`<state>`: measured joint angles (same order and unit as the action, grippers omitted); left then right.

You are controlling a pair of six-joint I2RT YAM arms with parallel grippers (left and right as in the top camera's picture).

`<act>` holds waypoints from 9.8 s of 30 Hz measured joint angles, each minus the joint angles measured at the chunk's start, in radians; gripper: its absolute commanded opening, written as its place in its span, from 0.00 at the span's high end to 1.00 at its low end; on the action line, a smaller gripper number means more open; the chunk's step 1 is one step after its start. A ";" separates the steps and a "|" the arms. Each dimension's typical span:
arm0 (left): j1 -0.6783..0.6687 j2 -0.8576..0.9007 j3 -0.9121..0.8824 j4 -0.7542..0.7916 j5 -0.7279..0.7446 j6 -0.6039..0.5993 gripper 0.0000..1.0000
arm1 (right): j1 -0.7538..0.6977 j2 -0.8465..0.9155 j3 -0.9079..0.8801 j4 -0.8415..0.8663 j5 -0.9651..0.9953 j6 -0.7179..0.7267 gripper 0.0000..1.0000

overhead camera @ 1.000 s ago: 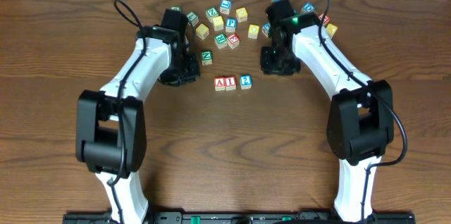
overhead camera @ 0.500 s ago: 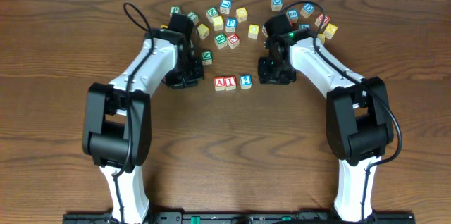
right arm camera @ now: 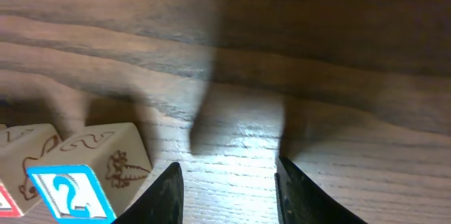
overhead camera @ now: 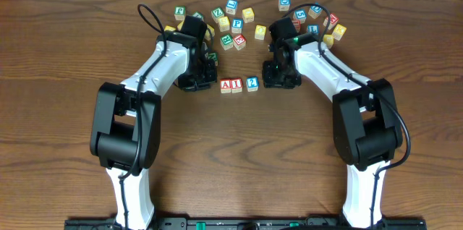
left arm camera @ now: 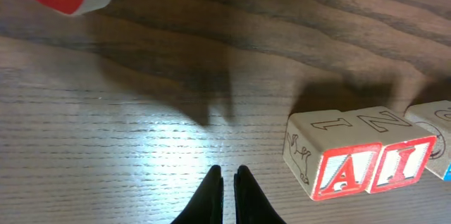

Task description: Spell out AI2

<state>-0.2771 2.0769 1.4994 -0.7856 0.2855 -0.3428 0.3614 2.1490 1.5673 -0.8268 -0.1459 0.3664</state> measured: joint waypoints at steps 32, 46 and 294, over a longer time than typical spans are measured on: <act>-0.092 0.000 0.000 0.072 0.005 0.002 0.92 | 0.004 0.000 0.000 0.024 0.000 0.000 0.64; -0.094 0.000 0.000 0.089 0.005 0.027 0.92 | 0.021 0.000 0.000 0.008 -0.019 0.001 0.66; 0.354 -1.279 -0.613 0.555 -0.269 0.237 0.02 | -0.294 -2.136 -1.560 0.763 0.056 -0.311 0.01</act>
<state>0.0772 0.7979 0.8864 -0.2310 0.0162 -0.1062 0.0673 0.0128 0.0071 -0.0643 -0.0902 0.0559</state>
